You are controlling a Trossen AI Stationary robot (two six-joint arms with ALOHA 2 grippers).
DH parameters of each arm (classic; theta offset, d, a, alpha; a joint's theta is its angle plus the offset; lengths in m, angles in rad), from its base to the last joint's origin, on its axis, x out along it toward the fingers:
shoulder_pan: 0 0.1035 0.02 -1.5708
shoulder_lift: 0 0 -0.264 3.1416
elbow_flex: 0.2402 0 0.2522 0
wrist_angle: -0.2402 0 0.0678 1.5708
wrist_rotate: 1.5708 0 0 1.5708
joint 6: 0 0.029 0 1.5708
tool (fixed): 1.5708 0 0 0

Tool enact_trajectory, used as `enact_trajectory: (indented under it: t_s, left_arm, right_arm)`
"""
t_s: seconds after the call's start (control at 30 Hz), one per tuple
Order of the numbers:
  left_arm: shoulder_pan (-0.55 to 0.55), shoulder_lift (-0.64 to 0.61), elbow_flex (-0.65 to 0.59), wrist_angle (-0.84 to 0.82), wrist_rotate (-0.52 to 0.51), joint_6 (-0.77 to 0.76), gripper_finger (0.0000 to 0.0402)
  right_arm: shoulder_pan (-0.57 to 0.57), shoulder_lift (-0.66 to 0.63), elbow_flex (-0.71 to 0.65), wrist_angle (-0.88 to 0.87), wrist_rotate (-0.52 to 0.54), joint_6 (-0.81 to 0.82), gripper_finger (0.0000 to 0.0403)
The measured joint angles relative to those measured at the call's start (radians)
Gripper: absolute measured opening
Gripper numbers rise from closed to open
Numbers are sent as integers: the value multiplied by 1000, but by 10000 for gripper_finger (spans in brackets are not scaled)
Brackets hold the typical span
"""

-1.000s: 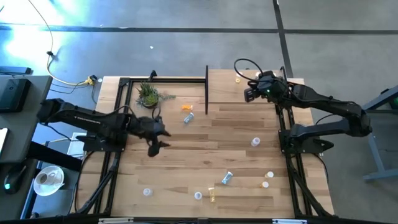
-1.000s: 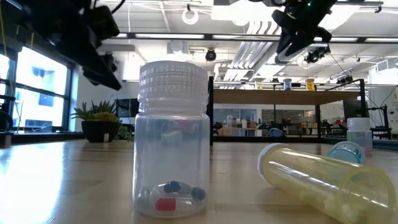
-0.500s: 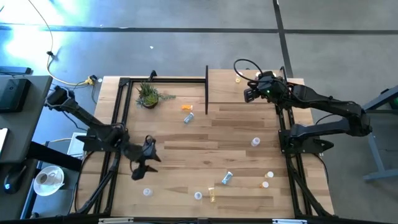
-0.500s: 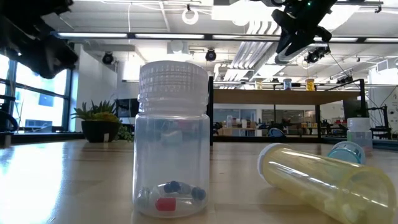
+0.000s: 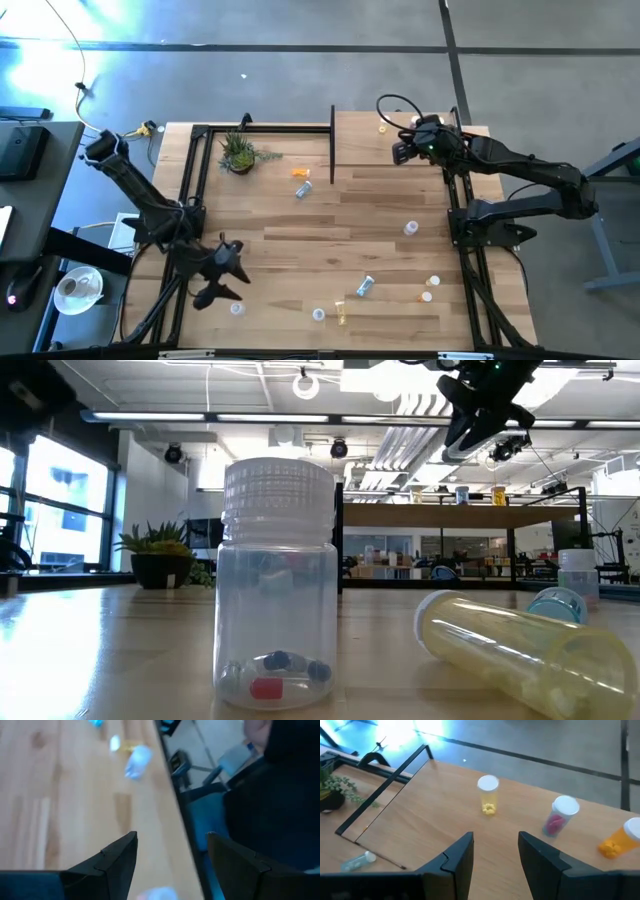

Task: Pick and place medicine bottles onto shelf by color
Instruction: Put the left transparent pill bottle on the shelf

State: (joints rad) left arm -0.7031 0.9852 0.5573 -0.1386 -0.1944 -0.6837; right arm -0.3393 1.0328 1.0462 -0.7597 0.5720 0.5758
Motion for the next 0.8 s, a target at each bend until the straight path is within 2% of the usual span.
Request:
enact_trajectory:
  t_s: [0.2,0.47,0.8]
  left_arm:
    - [-49,0,106,-47,-15,72,229]
    - [-116,0,207,-150,-117,131,229]
    - [-126,1,305,-315,-162,141,229]
  right_arm:
    - [0,0,0,0,-34,0,147]
    - [0,0,0,0,-35,0,147]
    - [0,0,0,0,-40,0,147]
